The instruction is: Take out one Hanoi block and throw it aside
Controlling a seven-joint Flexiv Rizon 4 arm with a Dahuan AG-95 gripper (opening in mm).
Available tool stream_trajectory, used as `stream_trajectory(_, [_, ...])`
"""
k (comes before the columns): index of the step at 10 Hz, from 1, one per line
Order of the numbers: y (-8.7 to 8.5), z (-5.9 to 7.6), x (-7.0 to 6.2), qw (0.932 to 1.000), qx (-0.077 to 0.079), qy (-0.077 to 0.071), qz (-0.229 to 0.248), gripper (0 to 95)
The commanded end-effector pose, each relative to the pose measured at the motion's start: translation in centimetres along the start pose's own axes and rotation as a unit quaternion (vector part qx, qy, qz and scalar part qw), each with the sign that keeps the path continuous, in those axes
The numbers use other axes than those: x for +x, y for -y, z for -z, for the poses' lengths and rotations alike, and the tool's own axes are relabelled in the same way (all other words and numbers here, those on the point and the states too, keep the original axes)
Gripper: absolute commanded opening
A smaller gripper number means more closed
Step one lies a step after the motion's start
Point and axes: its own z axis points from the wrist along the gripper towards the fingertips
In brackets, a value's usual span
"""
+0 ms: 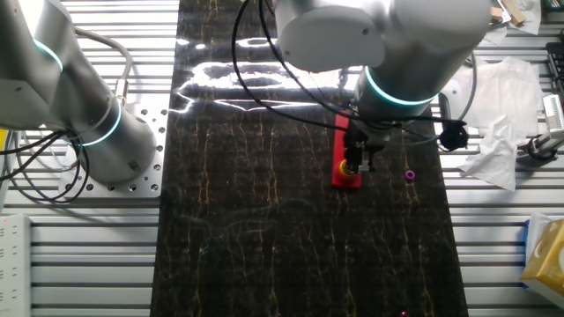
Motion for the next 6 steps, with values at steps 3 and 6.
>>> stream_trajectory(3, [-0.1,1.2,-0.9,1.0000,0.000,-0.005,0.001,0.0])
stream_trajectory(6, [-0.3,2.1,-2.6,1.0000,-0.002,-0.007,0.001,0.0])
